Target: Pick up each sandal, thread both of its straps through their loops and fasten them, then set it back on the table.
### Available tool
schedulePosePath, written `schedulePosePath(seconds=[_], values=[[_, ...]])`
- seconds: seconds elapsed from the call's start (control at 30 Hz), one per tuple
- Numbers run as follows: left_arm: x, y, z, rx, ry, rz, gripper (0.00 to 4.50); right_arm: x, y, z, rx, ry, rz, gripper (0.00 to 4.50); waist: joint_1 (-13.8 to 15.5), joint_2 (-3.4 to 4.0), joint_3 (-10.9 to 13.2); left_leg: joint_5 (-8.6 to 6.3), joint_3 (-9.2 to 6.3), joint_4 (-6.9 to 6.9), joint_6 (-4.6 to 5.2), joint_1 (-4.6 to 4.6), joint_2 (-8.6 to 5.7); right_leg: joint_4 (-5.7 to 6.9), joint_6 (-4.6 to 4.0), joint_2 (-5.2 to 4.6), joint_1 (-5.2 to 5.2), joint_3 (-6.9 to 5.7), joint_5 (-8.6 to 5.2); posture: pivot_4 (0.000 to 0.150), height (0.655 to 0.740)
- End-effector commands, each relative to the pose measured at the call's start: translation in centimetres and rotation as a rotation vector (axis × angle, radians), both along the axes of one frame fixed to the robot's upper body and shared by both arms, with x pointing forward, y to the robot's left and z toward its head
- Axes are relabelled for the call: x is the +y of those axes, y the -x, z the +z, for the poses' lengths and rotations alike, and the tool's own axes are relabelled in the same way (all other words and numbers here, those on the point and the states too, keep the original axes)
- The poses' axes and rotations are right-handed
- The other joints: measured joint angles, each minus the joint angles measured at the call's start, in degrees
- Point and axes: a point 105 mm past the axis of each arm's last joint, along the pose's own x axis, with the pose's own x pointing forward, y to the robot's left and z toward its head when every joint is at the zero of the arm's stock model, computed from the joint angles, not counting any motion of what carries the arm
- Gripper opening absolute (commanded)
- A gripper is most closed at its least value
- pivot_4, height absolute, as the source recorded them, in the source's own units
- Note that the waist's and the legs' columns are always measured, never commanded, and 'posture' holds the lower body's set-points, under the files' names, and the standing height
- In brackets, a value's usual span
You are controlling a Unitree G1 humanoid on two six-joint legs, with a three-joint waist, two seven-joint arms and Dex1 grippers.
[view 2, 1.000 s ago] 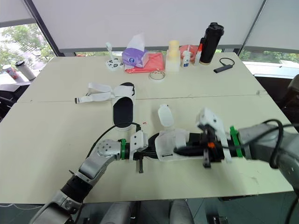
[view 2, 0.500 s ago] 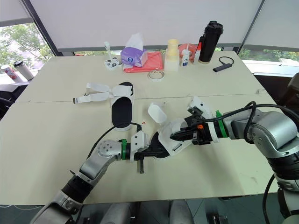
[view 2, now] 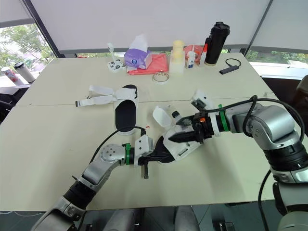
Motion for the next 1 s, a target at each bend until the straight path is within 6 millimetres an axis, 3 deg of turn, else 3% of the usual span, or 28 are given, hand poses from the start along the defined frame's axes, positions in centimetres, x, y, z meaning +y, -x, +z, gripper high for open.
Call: schedulePosePath(seconds=[0.03,0.17,0.27,0.37,0.57,0.83,1.0], values=[[0.2,0.0,-0.4,0.005,-0.018,0.007,0.0,-0.3,-1.4,1.7,-0.09,-0.019,-0.054,4.42,0.0,0.0,0.0,0.0,0.0,0.0,0.0,0.0,-0.04,0.01,0.0,0.0,0.0,0.0,0.0,0.15,0.7296],[0.2,0.0,-0.4,0.004,-0.018,0.007,0.0,-0.4,-2.0,2.2,-0.115,-0.03,-0.08,4.42,0.0,0.0,0.0,0.0,0.0,-0.01,0.0,0.0,-0.06,0.02,0.01,0.01,-0.01,0.0,0.01,0.15,0.7296],[0.2,0.0,-0.4,0.003,-0.019,0.008,0.0,-2.1,-3.1,3.2,-0.159,-0.01,-0.174,4.42,0.0,0.01,0.0,0.0,0.0,0.0,0.0,0.0,-0.06,0.03,0.01,0.01,-0.01,0.0,0.01,0.15,0.7296],[0.2,-0.1,-0.4,0.001,-0.02,0.01,0.0,-4.1,-2.1,2.0,-0.07,0.04,-0.211,4.42,0.2,0.01,0.0,0.0,-0.02,0.0,0.0,-0.01,-0.08,0.03,0.02,0.01,-0.01,0.0,0.01,0.15,0.7296],[0.3,-0.1,-0.4,-0.004,-0.025,0.008,0.0,-5.7,-0.5,0.2,0.006,0.063,-0.233,4.42,-0.3,0.11,0.0,0.0,0.05,-0.01,0.0,0.05,-0.06,0.07,0.02,0.01,0.0,0.04,0.0,0.15,0.7296],[0.4,-0.2,-0.4,-0.008,-0.029,0.006,0.0,-5.4,1.3,-2.7,0.106,0.073,-0.204,4.42,0.0,0.11,0.0,0.0,0.03,0.02,0.0,0.06,-0.04,0.13,0.02,0.02,0.01,0.03,0.0,0.15,0.7296],[0.7,-0.4,-0.1,-0.014,-0.03,0.005,0.0,-4.2,2.3,-4.0,0.14,0.065,-0.138,4.42,-0.1,0.11,0.0,0.0,0.04,0.04,0.0,0.07,-0.04,0.13,0.02,0.03,0.02,0.03,0.0,0.15,0.7296]])
